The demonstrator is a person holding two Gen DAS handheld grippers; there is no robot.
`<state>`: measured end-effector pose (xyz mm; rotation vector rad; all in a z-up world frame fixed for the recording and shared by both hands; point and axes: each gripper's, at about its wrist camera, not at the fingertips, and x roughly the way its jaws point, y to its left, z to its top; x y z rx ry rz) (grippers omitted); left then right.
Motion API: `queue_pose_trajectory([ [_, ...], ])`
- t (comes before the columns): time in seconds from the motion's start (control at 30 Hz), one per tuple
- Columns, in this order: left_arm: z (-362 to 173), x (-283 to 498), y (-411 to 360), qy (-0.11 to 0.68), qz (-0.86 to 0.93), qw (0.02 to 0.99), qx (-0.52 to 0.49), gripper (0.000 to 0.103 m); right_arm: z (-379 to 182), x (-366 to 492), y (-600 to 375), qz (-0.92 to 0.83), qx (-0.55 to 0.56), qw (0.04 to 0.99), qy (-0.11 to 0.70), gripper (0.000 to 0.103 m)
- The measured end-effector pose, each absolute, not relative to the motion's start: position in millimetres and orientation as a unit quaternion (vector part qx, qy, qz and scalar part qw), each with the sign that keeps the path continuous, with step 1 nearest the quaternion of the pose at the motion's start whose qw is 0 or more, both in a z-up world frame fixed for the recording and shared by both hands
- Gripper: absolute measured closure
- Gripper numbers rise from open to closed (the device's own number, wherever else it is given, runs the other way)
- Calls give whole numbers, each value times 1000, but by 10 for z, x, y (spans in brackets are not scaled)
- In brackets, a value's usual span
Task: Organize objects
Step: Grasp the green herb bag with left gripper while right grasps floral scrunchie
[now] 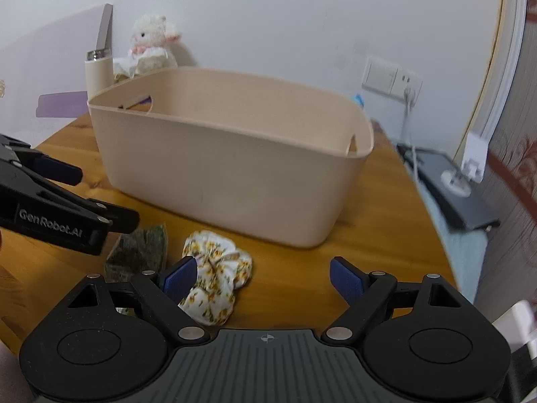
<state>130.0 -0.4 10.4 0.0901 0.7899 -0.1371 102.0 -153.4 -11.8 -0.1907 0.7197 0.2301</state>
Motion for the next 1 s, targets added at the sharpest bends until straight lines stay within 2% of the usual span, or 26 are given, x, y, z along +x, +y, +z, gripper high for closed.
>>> queue_pose_trajectory([
  [0.23,-133,1361,-45,408,-86,908,32,14,-295,1073,-1455,121,-94,917,367,15],
  [0.33,-186,1373,-50,413,-90,906,26,17,-332,1111,-1479,125,-87,917,370,17],
  [0.4,-218,1398,-28,421,-96,902,16,26,-356,1126,-1464,128,-86,916,371,18],
  [0.5,-254,1406,18,426,-100,899,7,34,-387,1140,-1433,130,-89,915,370,22],
  [0.53,-255,1399,24,425,-100,900,9,36,-392,1142,-1433,132,-89,915,371,25],
  [0.6,-252,1383,27,422,-98,901,22,51,-399,1152,-1419,135,-86,914,372,33],
  [0.67,-246,1372,35,419,-96,902,33,63,-405,1166,-1407,139,-83,912,376,47],
  [0.8,-229,1370,64,417,-101,903,34,69,-399,1177,-1378,158,-74,907,383,70],
  [0.83,-228,1369,76,416,-101,903,34,70,-393,1168,-1358,160,-78,907,383,81],
  [0.87,-231,1368,91,415,-103,903,32,70,-386,1153,-1336,159,-85,907,381,86],
  [1.0,-225,1359,127,418,-97,903,23,72,-361,1097,-1310,156,-94,908,378,90],
])
